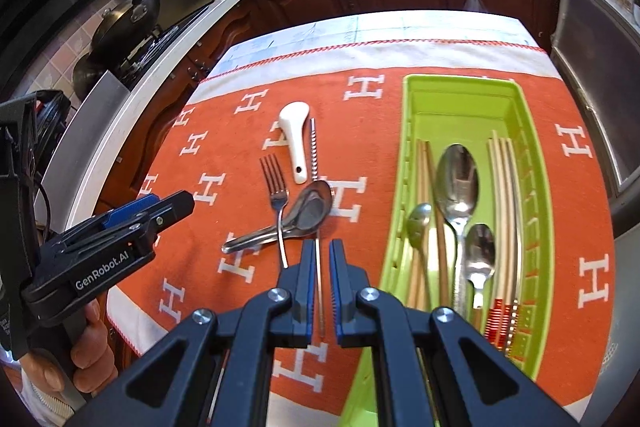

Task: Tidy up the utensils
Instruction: 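Withdraw both open tools from the tray back over the remaining utensils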

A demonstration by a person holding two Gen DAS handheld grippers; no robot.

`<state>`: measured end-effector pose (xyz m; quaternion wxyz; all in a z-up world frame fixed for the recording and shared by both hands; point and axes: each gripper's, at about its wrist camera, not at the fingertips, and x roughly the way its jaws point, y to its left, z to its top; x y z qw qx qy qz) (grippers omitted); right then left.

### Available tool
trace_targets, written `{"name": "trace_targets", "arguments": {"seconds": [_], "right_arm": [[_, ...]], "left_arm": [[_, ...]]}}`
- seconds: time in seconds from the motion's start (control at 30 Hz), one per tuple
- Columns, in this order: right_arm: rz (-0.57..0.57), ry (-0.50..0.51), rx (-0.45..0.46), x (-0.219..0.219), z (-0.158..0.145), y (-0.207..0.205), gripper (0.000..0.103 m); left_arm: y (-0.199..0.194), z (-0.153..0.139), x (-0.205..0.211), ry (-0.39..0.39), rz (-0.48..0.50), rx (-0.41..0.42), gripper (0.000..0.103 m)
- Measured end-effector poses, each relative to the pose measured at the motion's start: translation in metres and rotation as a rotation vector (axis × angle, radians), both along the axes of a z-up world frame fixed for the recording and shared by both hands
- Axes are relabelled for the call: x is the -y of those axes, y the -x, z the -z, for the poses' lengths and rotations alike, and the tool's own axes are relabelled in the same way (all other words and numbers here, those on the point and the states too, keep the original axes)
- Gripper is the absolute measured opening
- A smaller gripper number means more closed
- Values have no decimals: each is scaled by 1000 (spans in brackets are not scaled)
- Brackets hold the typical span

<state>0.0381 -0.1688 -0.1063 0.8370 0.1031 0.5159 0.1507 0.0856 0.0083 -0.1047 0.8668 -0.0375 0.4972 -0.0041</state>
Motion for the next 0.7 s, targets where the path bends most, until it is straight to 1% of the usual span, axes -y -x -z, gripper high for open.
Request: {"name": "trace_targets", "arguments": {"seconds": [0.2,0.4,0.53,0.7], "right_arm": [[-18,15,-14,-12,5,-4,7],[-35,40,-31,-24,10,-11,7],[-47,51,-27,-32,10,-17,7],[-46,51,-38,-37,16,-27,11]], "left_arm": [[-2,5,-12,-5,-27,-4,49],[-5,12,-31,7,-54,-12,49],[-8,20,-45,16,-81,-35,49],[-11,32,-60,42,-105,-68,49]]}}
